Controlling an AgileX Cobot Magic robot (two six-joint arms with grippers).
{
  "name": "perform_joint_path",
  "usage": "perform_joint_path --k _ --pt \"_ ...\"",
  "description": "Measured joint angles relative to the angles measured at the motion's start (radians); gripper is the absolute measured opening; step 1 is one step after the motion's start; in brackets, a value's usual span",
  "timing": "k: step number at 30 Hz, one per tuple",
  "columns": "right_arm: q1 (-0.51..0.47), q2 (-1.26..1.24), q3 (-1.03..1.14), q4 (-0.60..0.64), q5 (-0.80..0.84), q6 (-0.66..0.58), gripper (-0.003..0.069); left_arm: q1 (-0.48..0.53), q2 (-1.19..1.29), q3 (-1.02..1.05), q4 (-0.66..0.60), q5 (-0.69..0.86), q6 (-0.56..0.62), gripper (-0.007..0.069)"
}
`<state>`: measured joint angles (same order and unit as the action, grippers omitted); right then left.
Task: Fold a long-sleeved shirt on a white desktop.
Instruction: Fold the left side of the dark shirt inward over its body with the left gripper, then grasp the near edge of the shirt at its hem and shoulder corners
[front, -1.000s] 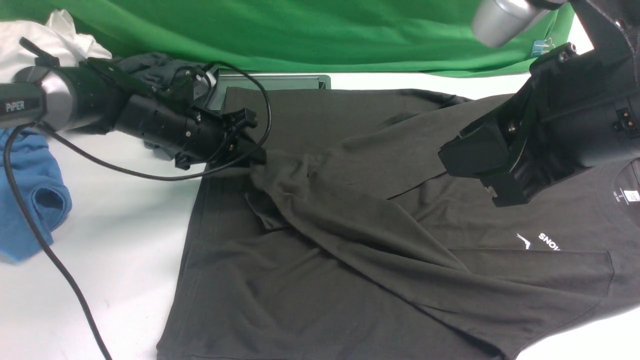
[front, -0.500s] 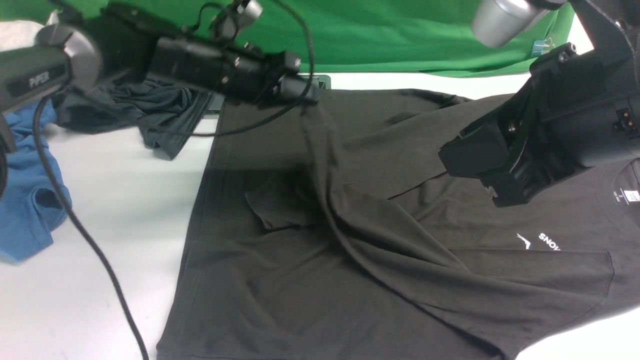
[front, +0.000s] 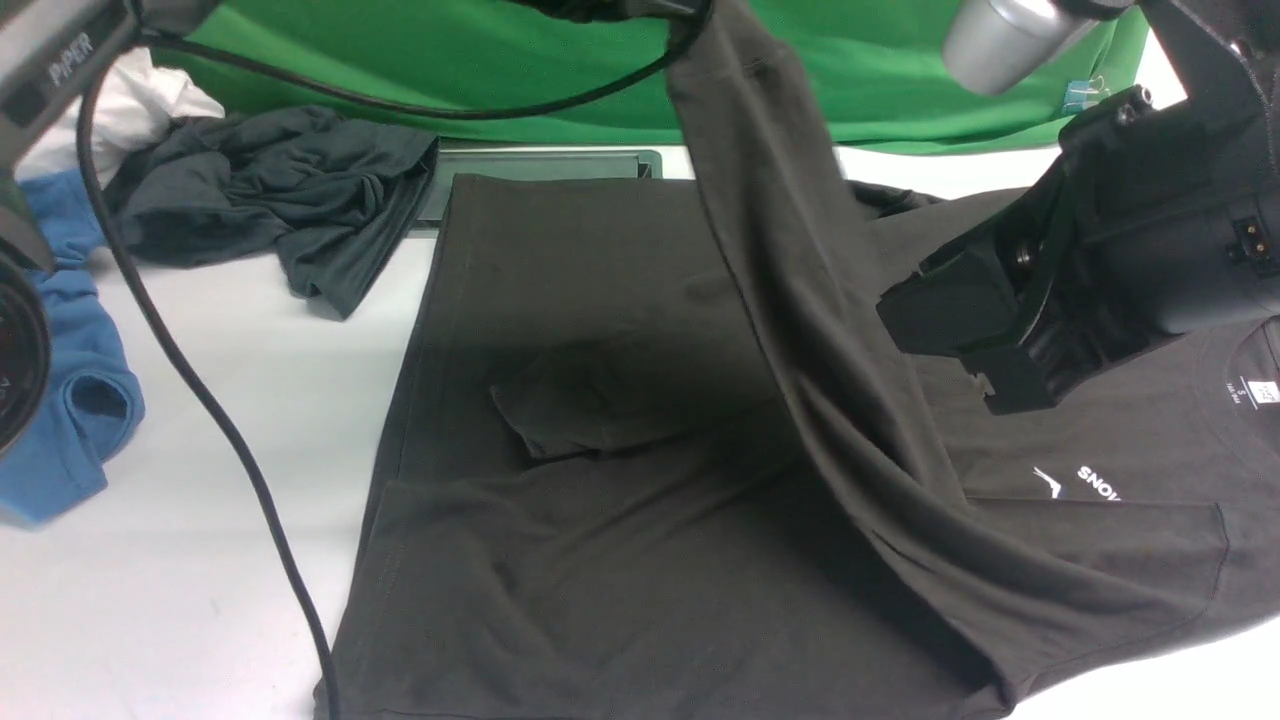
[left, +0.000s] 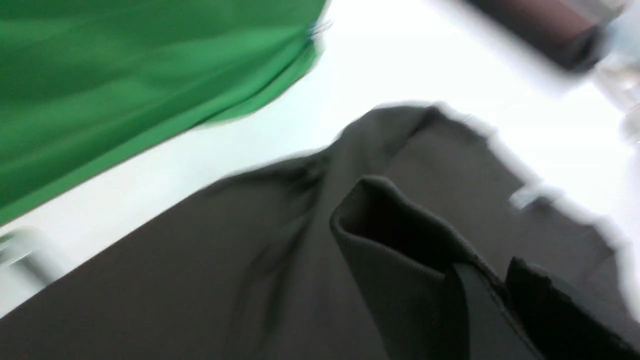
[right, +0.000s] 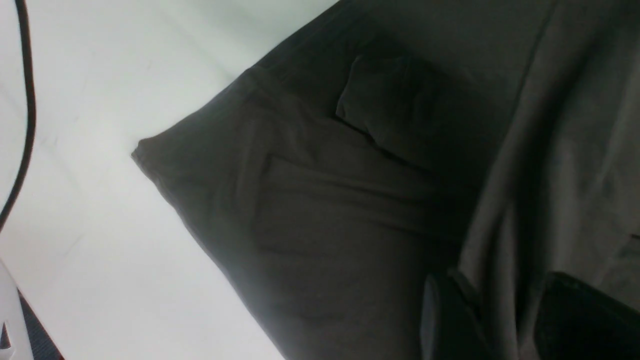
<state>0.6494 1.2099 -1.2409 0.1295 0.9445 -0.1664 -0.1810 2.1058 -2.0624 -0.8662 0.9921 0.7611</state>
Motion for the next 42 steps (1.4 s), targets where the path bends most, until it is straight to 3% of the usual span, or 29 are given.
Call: perform_joint_path --k 3,11,16,21,22,24,27,32,36,42 --pt "0.000 0.000 0.000 0.000 0.000 0.000 0.0241 0.000 0.023 0.009 0.189 0.000 -0.092 0.0080" --pt "0.000 0.000 0.000 0.000 0.001 0.001 0.0241 0.000 0.158 0.088 0.489 -0.016 -0.279 0.0101" --pt "0.000 0.000 0.000 0.000 0.009 0.001 0.0241 0.001 0.164 0.094 0.502 -0.020 -0.302 0.0203" --pt "0.000 0.000 0.000 0.000 0.034 0.000 0.0241 0.001 0.101 0.088 0.538 -0.012 -0.372 0.0447" --pt "0.000 0.000 0.000 0.000 0.036 0.000 0.0241 0.001 0.099 0.088 0.542 -0.010 -0.375 0.0457" --pt "0.000 0.000 0.003 -0.001 0.057 -0.001 0.0241 0.003 0.061 0.086 0.587 0.046 -0.402 0.0575" --pt "0.000 0.000 0.031 -0.008 0.064 -0.002 0.0241 0.010 0.007 0.086 0.635 0.152 -0.422 0.0659" --pt "0.000 -0.002 0.154 -0.011 0.066 -0.037 0.0241 0.058 -0.129 0.168 0.675 0.211 -0.490 0.0692" --pt "0.000 -0.016 0.257 -0.012 0.057 -0.045 0.0265 0.121 -0.273 0.400 0.661 0.211 -0.530 0.0693" --pt "0.000 -0.078 0.345 -0.012 -0.023 -0.064 0.0436 0.187 -0.516 0.905 0.624 0.193 -0.665 0.0686"
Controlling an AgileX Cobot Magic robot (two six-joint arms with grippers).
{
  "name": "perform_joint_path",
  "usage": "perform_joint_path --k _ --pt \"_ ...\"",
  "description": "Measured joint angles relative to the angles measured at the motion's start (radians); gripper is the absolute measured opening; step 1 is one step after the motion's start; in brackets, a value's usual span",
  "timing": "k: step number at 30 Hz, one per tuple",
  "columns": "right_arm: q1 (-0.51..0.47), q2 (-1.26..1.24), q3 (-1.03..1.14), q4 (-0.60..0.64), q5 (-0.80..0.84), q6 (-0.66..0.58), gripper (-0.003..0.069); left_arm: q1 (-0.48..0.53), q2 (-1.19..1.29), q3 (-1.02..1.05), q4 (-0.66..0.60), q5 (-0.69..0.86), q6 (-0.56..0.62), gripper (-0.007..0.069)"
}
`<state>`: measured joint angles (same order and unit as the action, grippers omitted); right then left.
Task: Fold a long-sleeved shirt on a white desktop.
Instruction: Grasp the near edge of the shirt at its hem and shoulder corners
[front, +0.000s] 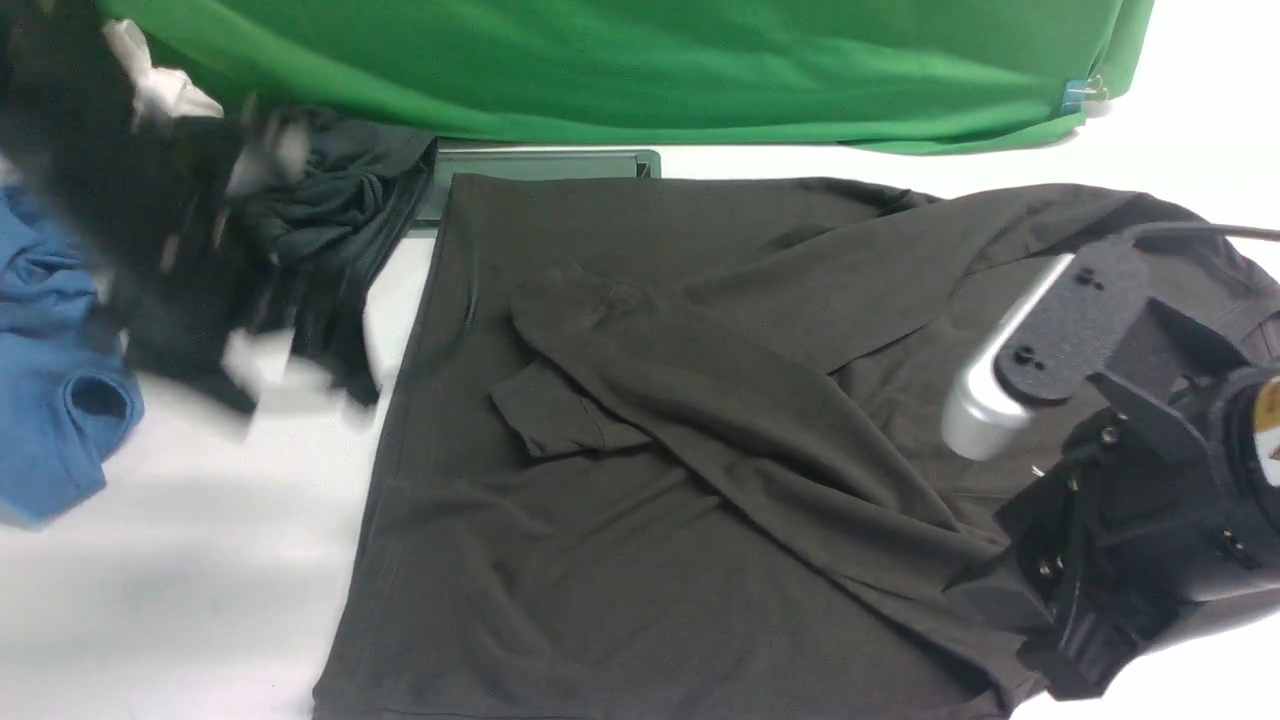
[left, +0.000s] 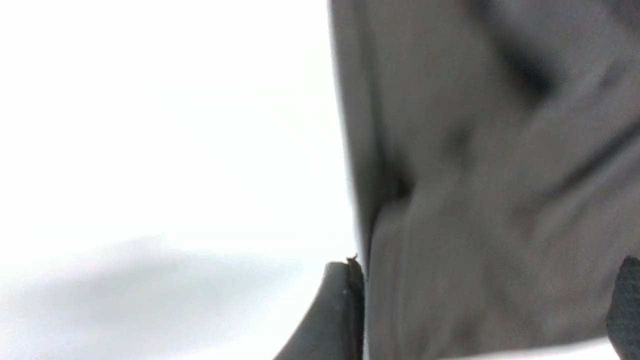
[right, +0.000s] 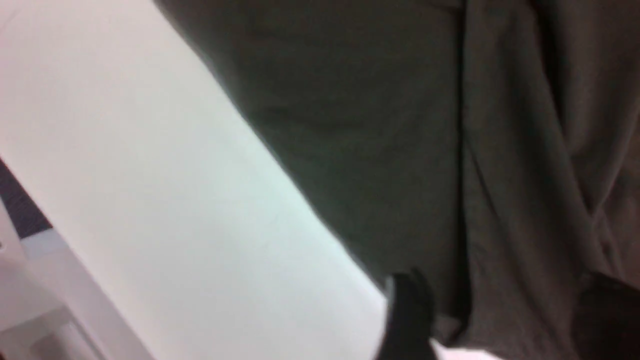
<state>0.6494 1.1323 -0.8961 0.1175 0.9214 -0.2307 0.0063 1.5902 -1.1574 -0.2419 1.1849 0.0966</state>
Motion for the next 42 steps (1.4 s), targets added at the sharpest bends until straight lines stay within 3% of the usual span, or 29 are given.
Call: perform_joint_path --k 3,9,11,13,14,16,17,18,20,22,24,28,30,31,32,35,39,42 --pt "0.000 -0.029 0.010 0.000 -0.015 -0.018 0.0511 0.009 -0.109 0.254 -0.008 -0.059 -0.055 0.0676" --pt "0.000 -0.041 0.017 0.000 -0.015 -0.021 0.0528 0.010 -0.197 0.536 -0.147 -0.212 -0.080 0.0659" --pt "0.000 -0.041 0.017 0.001 -0.011 -0.025 0.0528 0.010 -0.197 0.575 -0.198 -0.273 -0.026 0.0649" --pt "0.000 -0.041 0.017 0.001 -0.010 -0.040 0.0529 0.010 -0.197 0.577 -0.240 -0.321 0.193 0.0627" --pt "0.000 -0.041 0.017 0.001 -0.010 -0.040 0.0529 0.010 -0.197 0.577 -0.240 -0.320 0.218 0.0625" --pt "0.000 -0.041 0.017 0.001 -0.009 -0.044 0.0529 0.007 -0.197 0.545 -0.260 -0.245 0.589 0.0594" --pt "0.000 -0.041 0.017 0.001 -0.009 -0.044 0.0529 0.006 -0.197 0.539 -0.263 -0.226 0.663 0.0589" --pt "0.000 -0.041 0.017 0.001 -0.010 -0.046 0.0531 -0.007 -0.199 0.513 -0.288 -0.143 0.994 0.0569" --pt "0.000 -0.041 0.017 0.001 -0.021 -0.047 0.0531 -0.032 -0.201 0.492 -0.344 -0.117 1.252 0.0555" --pt "0.000 -0.041 0.017 0.001 -0.039 -0.048 0.0531 -0.066 -0.201 0.482 -0.389 -0.150 1.421 0.0547" --pt "0.000 -0.041 0.017 0.002 -0.049 -0.049 0.0531 -0.109 -0.201 0.479 -0.402 -0.214 1.504 0.0545" --pt "0.000 -0.041 0.017 0.002 -0.054 -0.043 0.0532 -0.205 -0.201 0.466 -0.342 -0.316 1.478 0.0544" --pt "0.000 -0.041 0.017 0.002 -0.061 -0.043 0.0532 -0.267 -0.201 0.432 -0.184 -0.338 1.309 0.0544" --pt "0.000 -0.041 0.017 0.002 -0.061 -0.043 0.0532 -0.272 -0.201 0.432 -0.184 -0.338 1.309 0.0544" --pt "0.000 -0.041 0.017 0.002 -0.066 -0.043 0.0532 -0.304 -0.201 0.402 -0.020 -0.316 1.165 0.0544" --pt "0.000 -0.041 0.017 0.003 -0.069 -0.043 0.0532 -0.325 -0.201 0.383 0.170 -0.223 1.054 0.0544" --pt "0.000 -0.041 0.017 0.003 -0.071 -0.043 0.0532 -0.298 -0.202 0.432 0.215 -0.201 1.051 0.0544" --pt "0.000 -0.041 0.017 0.004 -0.071 -0.043 0.0532 -0.286 -0.203 0.499 0.218 -0.288 1.104 0.0544"
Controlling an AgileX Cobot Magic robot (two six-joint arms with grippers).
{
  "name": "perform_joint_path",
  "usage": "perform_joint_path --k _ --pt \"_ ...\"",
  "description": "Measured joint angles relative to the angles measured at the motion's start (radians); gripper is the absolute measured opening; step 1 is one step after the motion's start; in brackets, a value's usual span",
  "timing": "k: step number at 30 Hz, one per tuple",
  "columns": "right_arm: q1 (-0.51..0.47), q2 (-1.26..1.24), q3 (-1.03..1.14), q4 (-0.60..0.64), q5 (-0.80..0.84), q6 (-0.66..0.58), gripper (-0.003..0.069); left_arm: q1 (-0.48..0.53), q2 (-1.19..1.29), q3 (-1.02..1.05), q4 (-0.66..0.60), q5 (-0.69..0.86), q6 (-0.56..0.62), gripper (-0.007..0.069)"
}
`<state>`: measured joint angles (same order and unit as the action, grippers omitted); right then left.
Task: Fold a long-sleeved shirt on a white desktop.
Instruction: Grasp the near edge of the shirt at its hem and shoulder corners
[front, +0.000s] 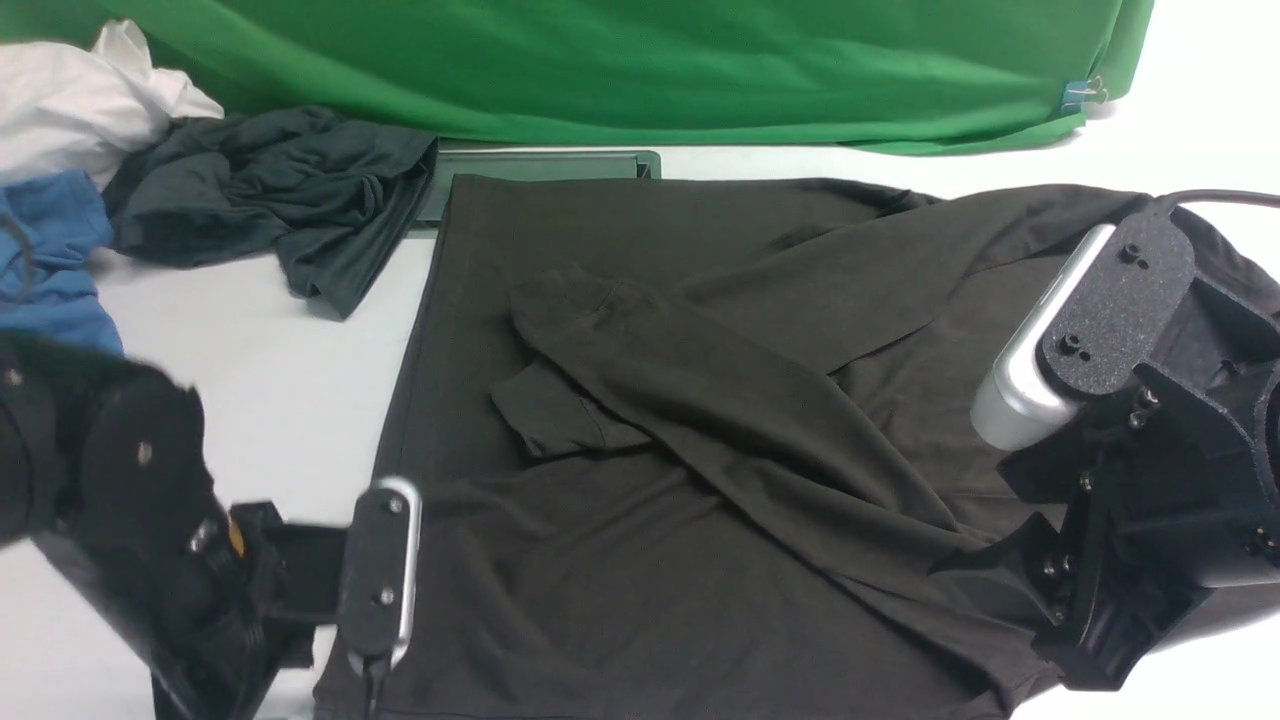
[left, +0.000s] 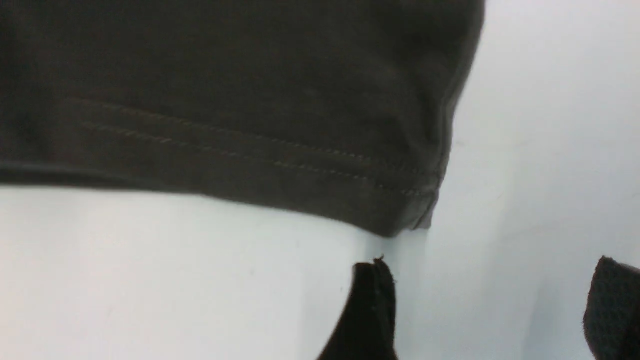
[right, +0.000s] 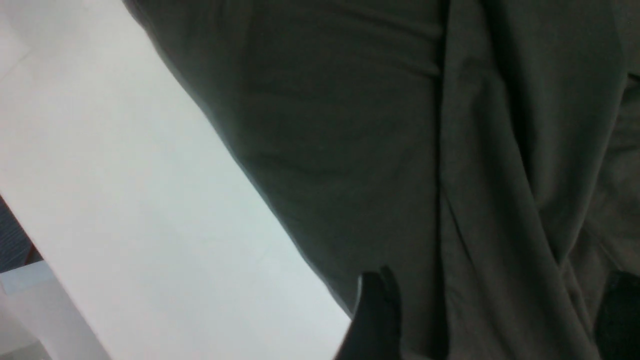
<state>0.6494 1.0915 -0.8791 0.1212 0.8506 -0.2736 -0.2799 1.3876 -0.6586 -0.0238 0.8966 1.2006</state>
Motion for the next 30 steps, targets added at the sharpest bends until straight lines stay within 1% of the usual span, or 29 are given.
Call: perform_joint_path --k 4,9,10,14,15,16,21,24,25,27,30 --pt "0.000 0.000 0.000 0.000 -0.001 0.000 0.0532 0.000 0.000 0.049 0.004 -0.157 0.033 0.0544" --pt "0.000 0.000 0.000 0.000 -0.007 0.000 0.0532 0.000 0.002 0.087 0.024 -0.242 0.107 0.0544" --pt "0.000 0.000 0.000 0.000 -0.007 0.000 0.0532 0.000 0.002 0.087 0.024 -0.245 0.110 0.0544" --pt "0.000 0.000 0.000 0.000 -0.009 0.000 0.0532 0.000 0.035 0.121 -0.021 -0.284 0.189 0.0542" --pt "0.000 0.000 0.000 0.000 -0.012 0.000 0.0532 0.002 0.047 0.123 -0.049 -0.286 0.244 0.0542" --pt "0.000 0.000 0.000 0.000 -0.015 0.000 0.0532 0.002 0.051 0.123 -0.057 -0.286 0.260 0.0541" --pt "0.000 0.000 0.000 0.000 -0.018 0.000 0.0532 0.002 0.060 0.118 -0.090 -0.284 0.283 0.0514" --pt "0.000 0.000 0.000 0.000 -0.020 0.000 0.0532 0.002 0.062 0.118 -0.106 -0.284 0.283 0.0432" --pt "0.000 0.000 0.000 0.000 -0.020 0.000 0.0532 0.002 0.062 0.118 -0.115 -0.285 0.277 0.0376" --pt "0.000 0.000 0.000 0.000 -0.023 0.000 0.0532 0.002 0.062 0.118 -0.118 -0.288 0.266 0.0327" --pt "0.000 0.000 0.000 -0.001 -0.039 0.000 0.0532 0.002 0.064 0.119 -0.118 -0.315 0.232 0.0112"
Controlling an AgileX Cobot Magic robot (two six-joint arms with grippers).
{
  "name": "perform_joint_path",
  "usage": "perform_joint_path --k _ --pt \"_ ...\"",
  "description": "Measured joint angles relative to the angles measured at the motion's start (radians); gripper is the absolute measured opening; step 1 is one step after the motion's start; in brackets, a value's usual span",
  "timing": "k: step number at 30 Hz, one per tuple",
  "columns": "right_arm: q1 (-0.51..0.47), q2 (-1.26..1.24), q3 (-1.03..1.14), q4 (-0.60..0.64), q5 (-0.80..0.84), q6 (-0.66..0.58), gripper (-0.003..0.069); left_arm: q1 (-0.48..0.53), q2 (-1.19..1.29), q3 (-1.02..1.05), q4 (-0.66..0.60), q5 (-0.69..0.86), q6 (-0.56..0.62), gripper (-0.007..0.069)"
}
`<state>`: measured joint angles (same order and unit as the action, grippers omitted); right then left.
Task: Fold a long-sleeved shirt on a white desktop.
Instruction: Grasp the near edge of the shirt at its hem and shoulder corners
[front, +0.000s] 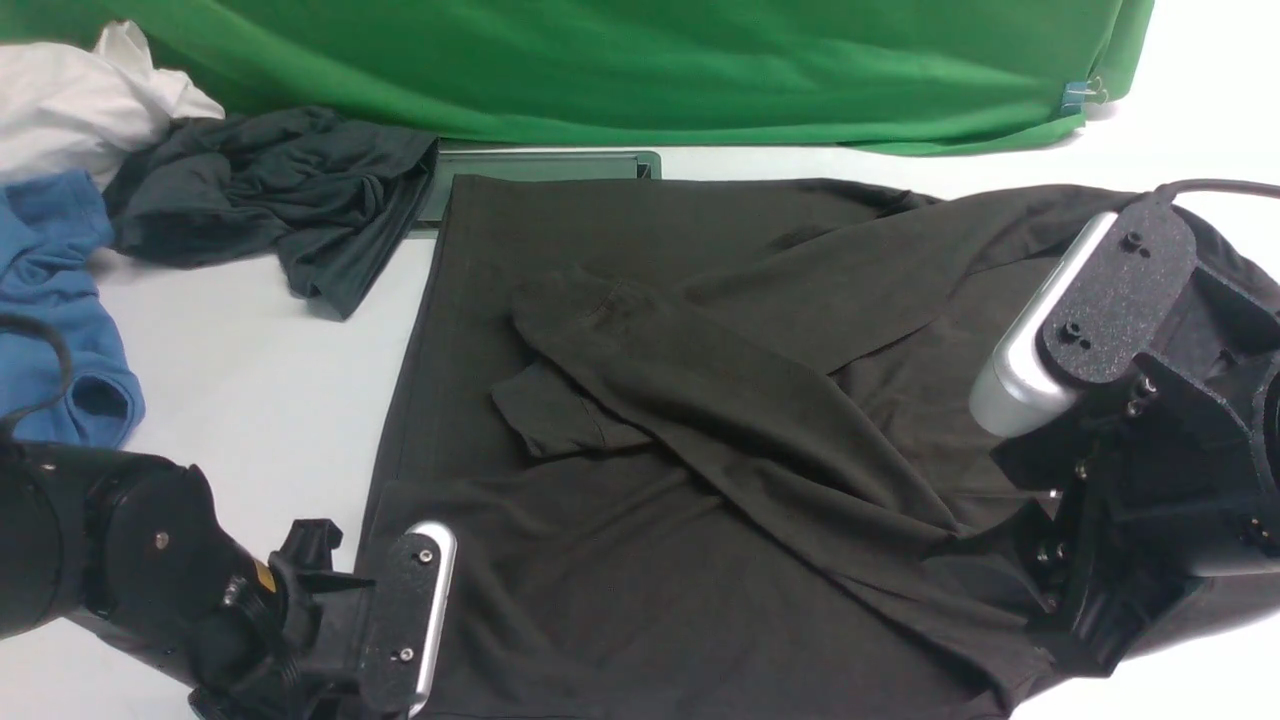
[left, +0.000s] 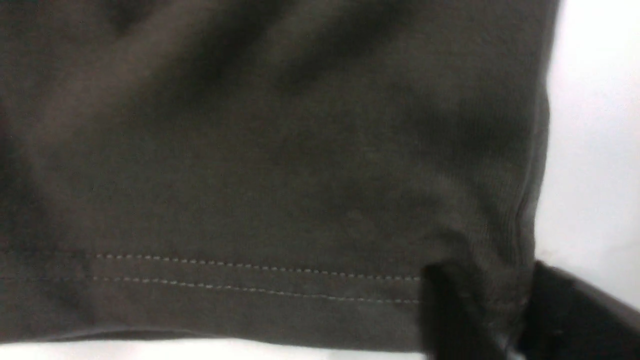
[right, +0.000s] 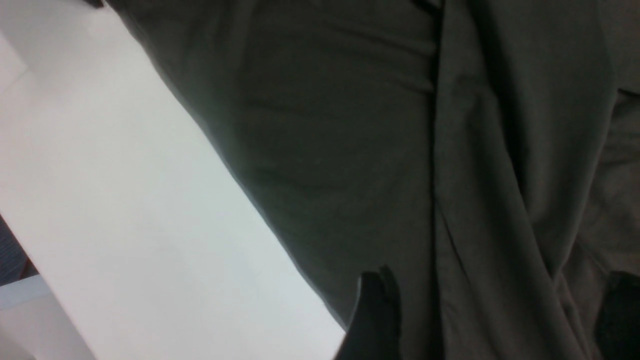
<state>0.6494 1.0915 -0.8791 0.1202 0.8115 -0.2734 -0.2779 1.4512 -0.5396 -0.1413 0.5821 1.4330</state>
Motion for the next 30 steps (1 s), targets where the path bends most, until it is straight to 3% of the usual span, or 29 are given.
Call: perform_joint_path --k 2,6,11,15,20,25,28,30 --pt "0.000 0.000 0.010 -0.026 -0.037 -0.011 0.0532 0.000 0.001 0.000 0.014 -0.007 -0.025 0.0055" --pt "0.000 0.003 0.099 -0.142 -0.115 -0.076 0.0532 0.000 0.002 0.000 0.045 -0.007 -0.087 0.0047" --pt "0.000 0.052 0.239 -0.238 0.001 -0.315 0.0532 -0.001 0.002 0.000 0.071 -0.014 -0.131 0.0048" --pt "0.000 0.082 0.271 -0.256 -0.010 -0.359 0.0532 -0.001 0.002 0.000 0.075 -0.014 -0.134 0.0048" --pt "0.000 0.180 0.338 -0.266 -0.234 -0.444 0.0532 -0.001 0.002 0.000 0.078 -0.017 -0.134 0.0048" --pt "0.000 0.299 0.350 -0.272 -0.291 -0.483 0.0531 -0.001 0.002 0.000 0.083 -0.025 -0.134 0.0048" --pt "0.000 0.366 0.343 -0.274 -0.310 -0.485 0.0481 -0.001 0.002 0.000 0.089 -0.038 -0.134 0.0046" --pt "0.000 0.389 0.333 -0.272 -0.312 -0.462 0.0382 -0.001 0.002 0.001 0.092 -0.045 -0.134 0.0046"
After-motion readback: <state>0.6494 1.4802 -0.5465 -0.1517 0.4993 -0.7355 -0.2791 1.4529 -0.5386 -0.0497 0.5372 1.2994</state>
